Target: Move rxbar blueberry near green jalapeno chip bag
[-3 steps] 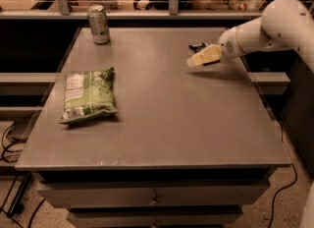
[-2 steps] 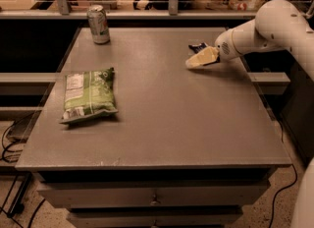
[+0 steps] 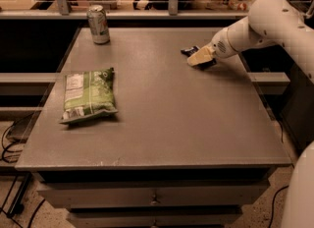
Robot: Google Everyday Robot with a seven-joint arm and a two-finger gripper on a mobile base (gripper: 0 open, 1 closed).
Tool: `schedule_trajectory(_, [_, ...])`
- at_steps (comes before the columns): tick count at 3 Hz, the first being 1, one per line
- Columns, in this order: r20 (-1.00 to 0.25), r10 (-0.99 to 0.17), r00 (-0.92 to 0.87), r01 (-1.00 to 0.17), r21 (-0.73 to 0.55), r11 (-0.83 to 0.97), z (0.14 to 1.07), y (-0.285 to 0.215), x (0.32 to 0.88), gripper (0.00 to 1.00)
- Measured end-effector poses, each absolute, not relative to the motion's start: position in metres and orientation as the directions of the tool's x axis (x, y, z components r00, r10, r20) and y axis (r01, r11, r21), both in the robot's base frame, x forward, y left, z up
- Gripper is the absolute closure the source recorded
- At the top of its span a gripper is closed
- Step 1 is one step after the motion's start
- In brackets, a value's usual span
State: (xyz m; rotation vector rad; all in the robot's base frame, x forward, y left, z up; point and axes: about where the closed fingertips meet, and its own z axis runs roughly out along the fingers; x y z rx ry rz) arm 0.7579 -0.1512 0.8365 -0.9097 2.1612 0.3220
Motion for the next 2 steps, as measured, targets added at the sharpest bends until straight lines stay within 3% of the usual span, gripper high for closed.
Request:
schedule_trajectory(1, [-0.702,-0.557,-0.443,-0.713,-0.101,0.694,0.849,-0.149,0.751,0.85])
schedule_trajectory(2, [-0.701,-0.588,-0.403,-0.741,-0.128,0.66,0.87,-0.141,0.744,1.0])
